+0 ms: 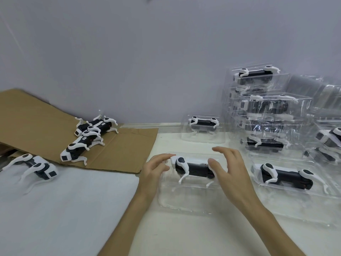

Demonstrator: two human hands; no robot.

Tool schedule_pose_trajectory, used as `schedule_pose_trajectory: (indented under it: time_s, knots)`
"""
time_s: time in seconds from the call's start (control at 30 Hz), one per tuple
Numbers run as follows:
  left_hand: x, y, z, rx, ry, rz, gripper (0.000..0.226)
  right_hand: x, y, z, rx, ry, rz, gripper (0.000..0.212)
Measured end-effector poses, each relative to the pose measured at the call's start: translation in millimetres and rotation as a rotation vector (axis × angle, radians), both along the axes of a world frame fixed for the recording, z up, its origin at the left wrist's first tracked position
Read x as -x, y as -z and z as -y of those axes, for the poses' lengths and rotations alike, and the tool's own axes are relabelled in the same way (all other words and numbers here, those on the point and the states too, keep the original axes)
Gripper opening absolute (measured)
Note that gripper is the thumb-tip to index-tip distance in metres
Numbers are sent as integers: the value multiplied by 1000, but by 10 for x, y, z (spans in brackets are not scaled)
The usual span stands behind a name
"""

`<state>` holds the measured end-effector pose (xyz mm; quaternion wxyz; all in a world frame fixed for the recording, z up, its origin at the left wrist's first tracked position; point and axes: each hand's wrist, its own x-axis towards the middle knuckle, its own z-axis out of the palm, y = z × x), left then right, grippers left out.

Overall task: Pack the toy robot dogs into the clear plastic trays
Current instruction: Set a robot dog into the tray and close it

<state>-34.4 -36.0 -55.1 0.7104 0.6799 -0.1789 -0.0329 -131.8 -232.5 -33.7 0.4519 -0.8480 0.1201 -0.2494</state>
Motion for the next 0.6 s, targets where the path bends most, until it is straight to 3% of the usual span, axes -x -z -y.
schedule_pose_trajectory:
  time_s: [0.23,0.43,0.53,0.6]
  knots:
    - [-4,-32,-40,47,-117,-52,34,-78,-14,43,-471,48,-129,41]
    - [13,-46,-44,54,-141,-25,32,-96,32,-7,-557,6,-176,46]
    - [-2,-45,-42,53,-143,-29,45,-84,-1,-13,-656,-46,-149,33]
    - [-4,-54,-33,40,-147,-35,35,-73,-13,-30,-640,-73,-144,32]
